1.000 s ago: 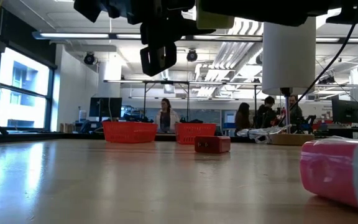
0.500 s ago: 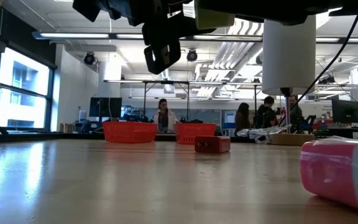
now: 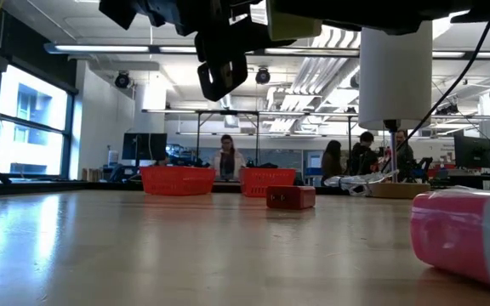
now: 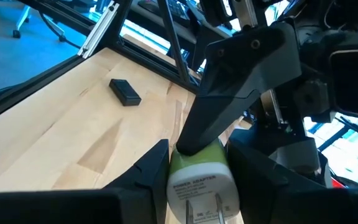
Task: Pick & Place Office items
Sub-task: Put the green charger adapter into the left red bin
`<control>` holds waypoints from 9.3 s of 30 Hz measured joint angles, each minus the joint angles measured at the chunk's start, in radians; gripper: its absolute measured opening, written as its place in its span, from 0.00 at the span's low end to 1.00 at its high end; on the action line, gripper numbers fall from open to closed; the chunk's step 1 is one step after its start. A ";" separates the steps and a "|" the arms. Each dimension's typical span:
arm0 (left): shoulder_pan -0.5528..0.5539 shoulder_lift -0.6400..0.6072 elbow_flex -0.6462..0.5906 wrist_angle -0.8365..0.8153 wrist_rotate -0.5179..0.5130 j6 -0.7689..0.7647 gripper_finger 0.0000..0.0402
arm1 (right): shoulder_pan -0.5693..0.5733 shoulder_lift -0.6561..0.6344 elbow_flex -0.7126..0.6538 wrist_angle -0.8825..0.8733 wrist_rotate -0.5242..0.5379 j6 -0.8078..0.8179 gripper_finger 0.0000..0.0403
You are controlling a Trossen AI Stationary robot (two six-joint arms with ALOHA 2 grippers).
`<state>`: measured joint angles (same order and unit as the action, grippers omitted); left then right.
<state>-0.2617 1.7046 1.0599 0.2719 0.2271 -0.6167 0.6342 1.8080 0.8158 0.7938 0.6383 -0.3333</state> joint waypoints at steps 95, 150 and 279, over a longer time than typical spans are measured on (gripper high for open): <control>-0.208 0.010 0.001 0.010 -1.094 0.844 0.50 | -0.235 -0.233 0.000 -0.396 -0.012 1.168 0.31; -0.186 0.125 0.001 0.252 -1.139 1.253 0.50 | -0.243 -0.232 0.000 -0.403 -0.015 1.167 0.31; 0.634 -0.430 -0.566 0.316 -0.589 0.242 0.32 | 0.113 -0.119 -0.001 -0.590 0.217 1.227 0.62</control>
<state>0.3727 1.2741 0.4934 0.5884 -0.3617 -0.3747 0.7471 1.6891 0.8150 0.2037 0.8549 0.8936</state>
